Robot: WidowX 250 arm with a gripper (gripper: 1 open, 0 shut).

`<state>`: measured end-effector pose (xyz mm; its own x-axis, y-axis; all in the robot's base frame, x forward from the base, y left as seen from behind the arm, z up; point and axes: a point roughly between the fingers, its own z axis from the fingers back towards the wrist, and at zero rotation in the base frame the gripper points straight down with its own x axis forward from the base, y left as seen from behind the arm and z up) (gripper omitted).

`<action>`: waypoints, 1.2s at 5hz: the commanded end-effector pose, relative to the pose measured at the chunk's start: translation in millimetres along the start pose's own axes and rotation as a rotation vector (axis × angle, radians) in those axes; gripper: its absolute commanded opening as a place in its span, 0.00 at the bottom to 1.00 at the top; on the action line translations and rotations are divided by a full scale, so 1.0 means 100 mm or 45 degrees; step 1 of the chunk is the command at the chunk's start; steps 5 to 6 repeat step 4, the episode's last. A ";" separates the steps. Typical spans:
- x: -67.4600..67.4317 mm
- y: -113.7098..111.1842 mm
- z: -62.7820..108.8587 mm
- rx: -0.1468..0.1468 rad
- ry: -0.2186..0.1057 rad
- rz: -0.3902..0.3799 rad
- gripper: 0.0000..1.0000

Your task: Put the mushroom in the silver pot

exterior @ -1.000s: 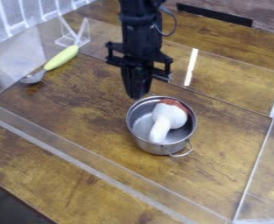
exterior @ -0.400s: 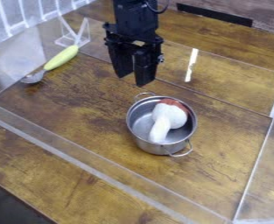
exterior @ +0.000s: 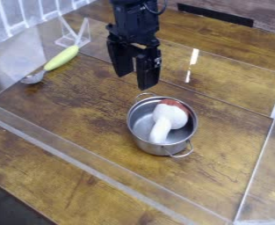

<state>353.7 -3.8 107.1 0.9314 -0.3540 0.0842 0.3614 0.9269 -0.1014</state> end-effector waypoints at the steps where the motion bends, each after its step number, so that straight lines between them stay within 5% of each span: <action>1: -0.01 0.06 0.12 0.025 -0.073 -0.051 1.00; 4: 0.00 0.07 -0.16 -0.007 -0.062 -0.237 1.00; 6: 0.00 0.07 -0.16 -0.007 -0.062 -0.237 1.00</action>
